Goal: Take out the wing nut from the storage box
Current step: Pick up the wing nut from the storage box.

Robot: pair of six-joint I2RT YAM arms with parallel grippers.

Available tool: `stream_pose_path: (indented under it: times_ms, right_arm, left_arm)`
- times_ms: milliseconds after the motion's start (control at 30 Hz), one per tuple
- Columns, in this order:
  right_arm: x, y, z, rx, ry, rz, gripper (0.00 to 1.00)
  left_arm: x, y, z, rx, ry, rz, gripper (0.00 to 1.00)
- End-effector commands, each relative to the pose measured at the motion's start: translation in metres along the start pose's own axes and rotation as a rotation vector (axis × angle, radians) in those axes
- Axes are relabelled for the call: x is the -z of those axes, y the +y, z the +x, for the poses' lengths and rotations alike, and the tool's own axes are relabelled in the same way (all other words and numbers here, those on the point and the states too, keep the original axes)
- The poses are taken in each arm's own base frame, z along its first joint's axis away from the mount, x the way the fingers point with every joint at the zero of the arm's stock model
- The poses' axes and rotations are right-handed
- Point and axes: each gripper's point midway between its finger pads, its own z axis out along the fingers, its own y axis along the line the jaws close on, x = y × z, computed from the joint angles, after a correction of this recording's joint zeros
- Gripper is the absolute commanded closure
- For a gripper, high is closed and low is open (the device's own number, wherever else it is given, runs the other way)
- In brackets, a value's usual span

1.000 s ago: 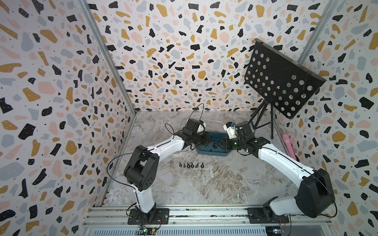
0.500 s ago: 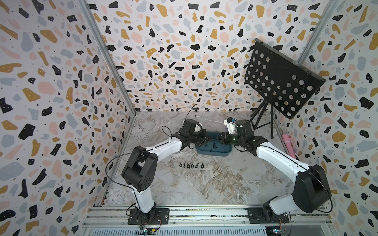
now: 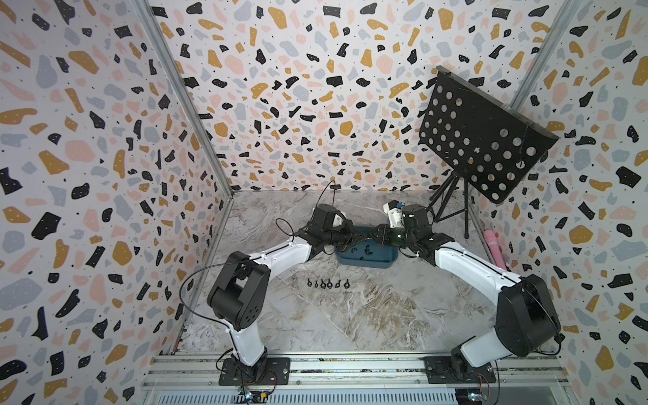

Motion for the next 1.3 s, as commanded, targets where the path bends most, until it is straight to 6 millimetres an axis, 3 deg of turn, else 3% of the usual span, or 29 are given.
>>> stream_pose_path:
  times_ms: [0,533,1000,1267]
  right_arm:
    - [0.003,0.009,-0.011,0.0,-0.03,-0.032,0.76]
    - [0.001,0.009,-0.008,-0.022,-0.023,-0.05,0.81]
    - [0.005,0.0,-0.012,-0.002,-0.042,0.009,0.78]
    - [-0.001,0.006,-0.011,-0.014,-0.021,-0.044,0.79]
  left_arm:
    - [0.008,-0.022,0.0,-0.023,-0.008,0.07,1.0]
    - [0.009,-0.03,-0.002,0.009,-0.017,0.118,1.0]
    - [0.01,-0.031,-0.001,0.017,-0.018,0.127,1.0]
    - [0.009,-0.035,-0.002,0.011,-0.014,0.136,1.0]
